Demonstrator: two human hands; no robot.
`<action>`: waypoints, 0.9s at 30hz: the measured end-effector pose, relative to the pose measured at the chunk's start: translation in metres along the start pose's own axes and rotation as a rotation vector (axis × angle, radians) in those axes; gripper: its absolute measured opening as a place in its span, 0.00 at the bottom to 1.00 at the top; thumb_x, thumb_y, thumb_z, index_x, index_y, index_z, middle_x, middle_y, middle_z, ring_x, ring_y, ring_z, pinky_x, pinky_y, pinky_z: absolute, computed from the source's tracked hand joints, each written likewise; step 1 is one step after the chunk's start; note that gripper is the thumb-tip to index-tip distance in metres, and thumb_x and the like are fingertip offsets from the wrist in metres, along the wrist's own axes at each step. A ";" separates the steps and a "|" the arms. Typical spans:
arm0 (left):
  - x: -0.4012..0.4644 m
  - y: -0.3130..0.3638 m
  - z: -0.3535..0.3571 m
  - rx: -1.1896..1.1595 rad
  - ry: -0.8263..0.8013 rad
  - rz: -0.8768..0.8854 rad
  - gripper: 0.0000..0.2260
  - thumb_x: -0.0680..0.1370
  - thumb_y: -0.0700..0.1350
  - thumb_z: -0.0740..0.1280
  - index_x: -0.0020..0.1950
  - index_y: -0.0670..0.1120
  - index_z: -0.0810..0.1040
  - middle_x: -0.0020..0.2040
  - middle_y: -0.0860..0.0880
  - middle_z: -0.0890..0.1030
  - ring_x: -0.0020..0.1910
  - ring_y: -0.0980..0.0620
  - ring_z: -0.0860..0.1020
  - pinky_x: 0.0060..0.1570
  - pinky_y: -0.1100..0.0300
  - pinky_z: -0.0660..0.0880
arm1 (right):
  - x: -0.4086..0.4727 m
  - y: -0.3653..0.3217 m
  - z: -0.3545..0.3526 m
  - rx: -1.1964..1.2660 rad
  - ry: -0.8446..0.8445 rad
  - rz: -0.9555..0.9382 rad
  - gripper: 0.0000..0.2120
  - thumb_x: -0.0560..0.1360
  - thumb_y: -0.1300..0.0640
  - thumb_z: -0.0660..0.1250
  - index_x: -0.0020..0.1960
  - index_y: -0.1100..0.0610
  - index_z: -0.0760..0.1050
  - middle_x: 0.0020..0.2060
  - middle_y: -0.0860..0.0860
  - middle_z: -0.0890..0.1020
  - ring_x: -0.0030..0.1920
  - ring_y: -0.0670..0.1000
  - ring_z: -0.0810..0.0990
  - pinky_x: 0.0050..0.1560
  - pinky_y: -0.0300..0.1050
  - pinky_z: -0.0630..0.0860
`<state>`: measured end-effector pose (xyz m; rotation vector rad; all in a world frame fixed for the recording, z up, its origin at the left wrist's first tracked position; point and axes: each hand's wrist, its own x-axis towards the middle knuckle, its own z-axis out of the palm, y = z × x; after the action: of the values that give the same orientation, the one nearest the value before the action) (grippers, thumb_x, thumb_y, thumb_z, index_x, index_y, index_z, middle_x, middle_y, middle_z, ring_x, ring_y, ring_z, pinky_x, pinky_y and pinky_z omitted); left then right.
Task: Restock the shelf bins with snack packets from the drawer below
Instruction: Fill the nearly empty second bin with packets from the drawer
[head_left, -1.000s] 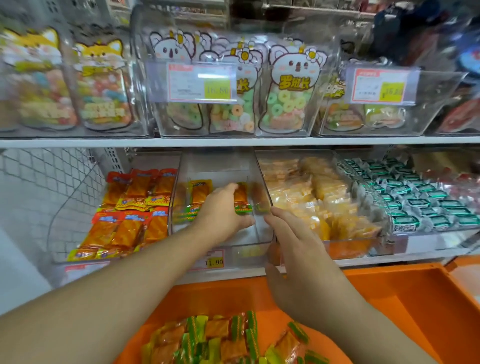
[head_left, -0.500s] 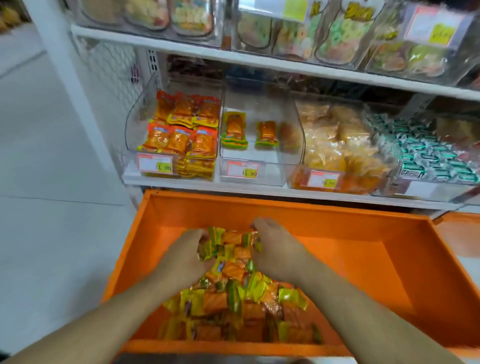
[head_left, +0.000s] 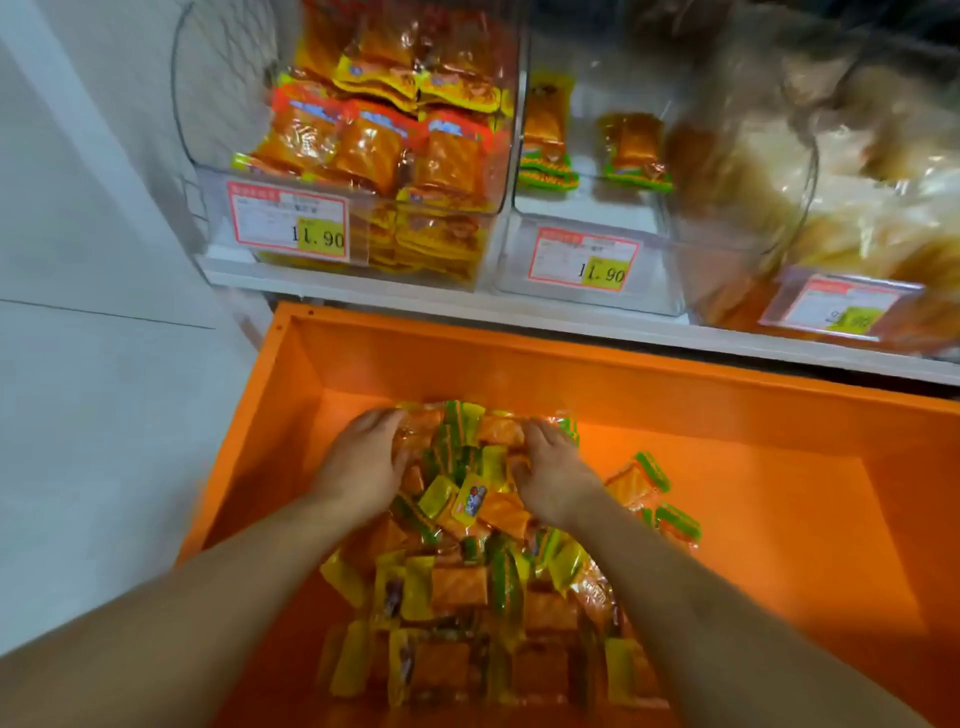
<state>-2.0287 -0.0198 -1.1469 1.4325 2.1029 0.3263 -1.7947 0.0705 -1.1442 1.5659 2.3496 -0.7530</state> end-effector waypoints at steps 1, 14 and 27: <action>0.008 -0.004 0.005 0.029 -0.017 0.001 0.24 0.82 0.47 0.67 0.79 0.48 0.68 0.78 0.47 0.69 0.76 0.45 0.67 0.75 0.56 0.62 | 0.011 0.002 0.007 -0.019 0.022 -0.008 0.31 0.85 0.47 0.56 0.84 0.56 0.52 0.83 0.55 0.56 0.83 0.59 0.52 0.82 0.55 0.53; 0.019 -0.012 0.022 0.060 -0.049 -0.162 0.16 0.76 0.54 0.74 0.63 0.56 0.80 0.62 0.49 0.81 0.65 0.44 0.76 0.62 0.49 0.67 | 0.027 0.009 0.029 -0.031 0.125 0.142 0.28 0.72 0.50 0.69 0.70 0.56 0.71 0.65 0.58 0.71 0.65 0.62 0.68 0.68 0.57 0.70; -0.039 0.052 -0.068 -0.443 -0.079 -0.195 0.14 0.81 0.57 0.69 0.61 0.50 0.76 0.53 0.51 0.81 0.47 0.52 0.80 0.44 0.55 0.79 | -0.054 -0.021 -0.070 0.354 0.069 0.106 0.21 0.71 0.54 0.75 0.56 0.51 0.67 0.41 0.48 0.80 0.35 0.47 0.79 0.29 0.44 0.73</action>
<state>-2.0171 -0.0271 -1.0539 0.9608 1.9318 0.6027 -1.7852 0.0579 -1.0549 1.8641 2.2486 -1.1571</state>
